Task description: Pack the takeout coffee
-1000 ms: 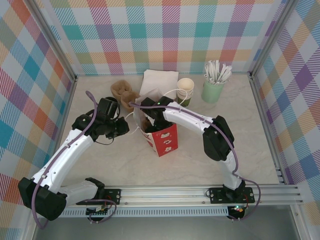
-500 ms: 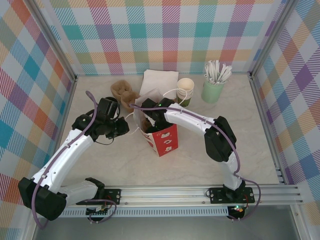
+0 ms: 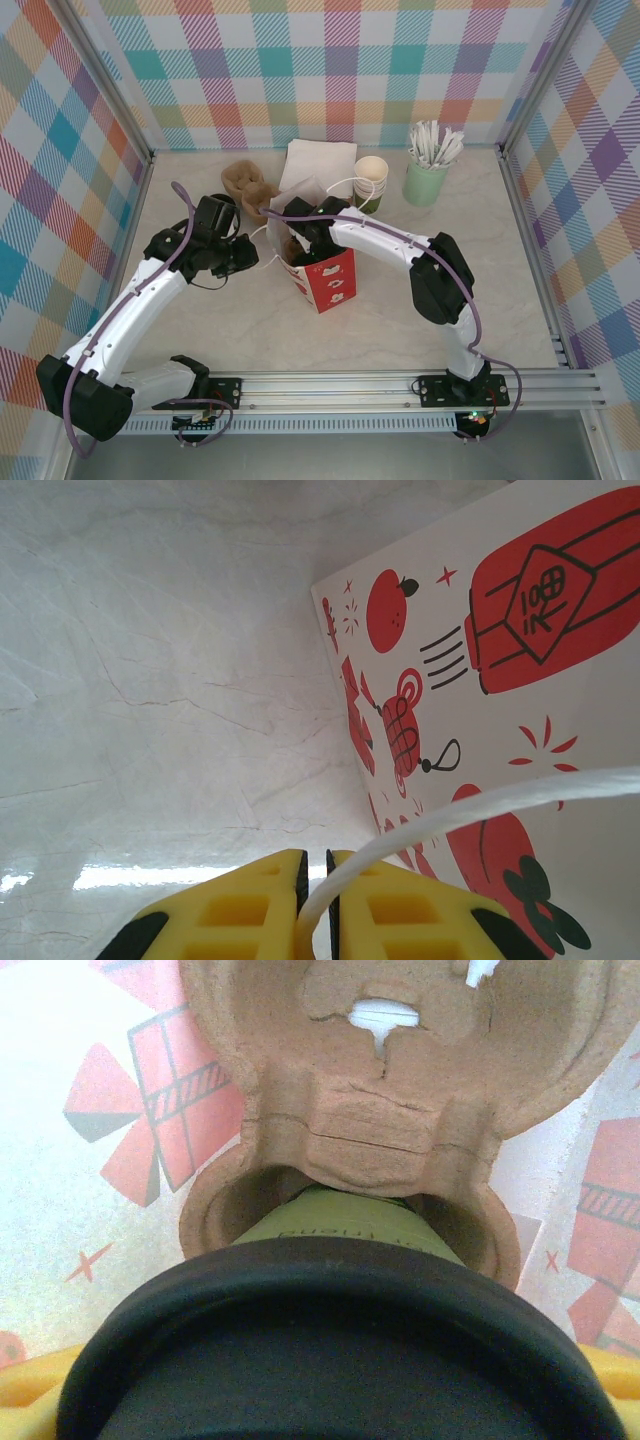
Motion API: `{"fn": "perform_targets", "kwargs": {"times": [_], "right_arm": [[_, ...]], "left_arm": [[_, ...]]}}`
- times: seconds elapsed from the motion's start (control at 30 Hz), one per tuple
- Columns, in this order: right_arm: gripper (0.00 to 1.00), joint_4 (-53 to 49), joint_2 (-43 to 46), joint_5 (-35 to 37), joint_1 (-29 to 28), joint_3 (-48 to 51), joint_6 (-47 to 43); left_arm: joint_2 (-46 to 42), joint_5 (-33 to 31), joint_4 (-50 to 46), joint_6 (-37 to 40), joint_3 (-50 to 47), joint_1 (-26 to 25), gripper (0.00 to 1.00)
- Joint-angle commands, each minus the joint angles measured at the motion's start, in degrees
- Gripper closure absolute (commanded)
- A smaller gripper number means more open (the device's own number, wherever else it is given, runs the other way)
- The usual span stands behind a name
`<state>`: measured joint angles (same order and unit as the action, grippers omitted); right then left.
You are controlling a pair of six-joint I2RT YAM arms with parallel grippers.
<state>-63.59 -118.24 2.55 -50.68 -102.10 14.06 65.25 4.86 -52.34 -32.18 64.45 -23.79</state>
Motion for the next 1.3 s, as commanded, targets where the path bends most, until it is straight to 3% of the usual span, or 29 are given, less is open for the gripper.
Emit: {"fn": "perform_targets", "kwargs": {"times": [0.0, 0.73, 1.27], "right_arm": [[0.16, 0.5, -2.9, 3.2, 0.2, 3.1, -2.0], [0.12, 0.7, -1.3, 2.4, 0.2, 2.0, -1.6], [0.00, 0.2, 1.9, 0.9, 0.2, -0.2, -0.5]], "left_arm": [[-0.1, -0.5, -0.7, -0.6, 0.9, 0.7, 0.84], [-0.3, -0.2, -0.9, -0.4, 1.4, 0.7, 0.84], [-1.4, 1.1, -0.7, 1.7, 2.2, 0.2, 0.84]]}}
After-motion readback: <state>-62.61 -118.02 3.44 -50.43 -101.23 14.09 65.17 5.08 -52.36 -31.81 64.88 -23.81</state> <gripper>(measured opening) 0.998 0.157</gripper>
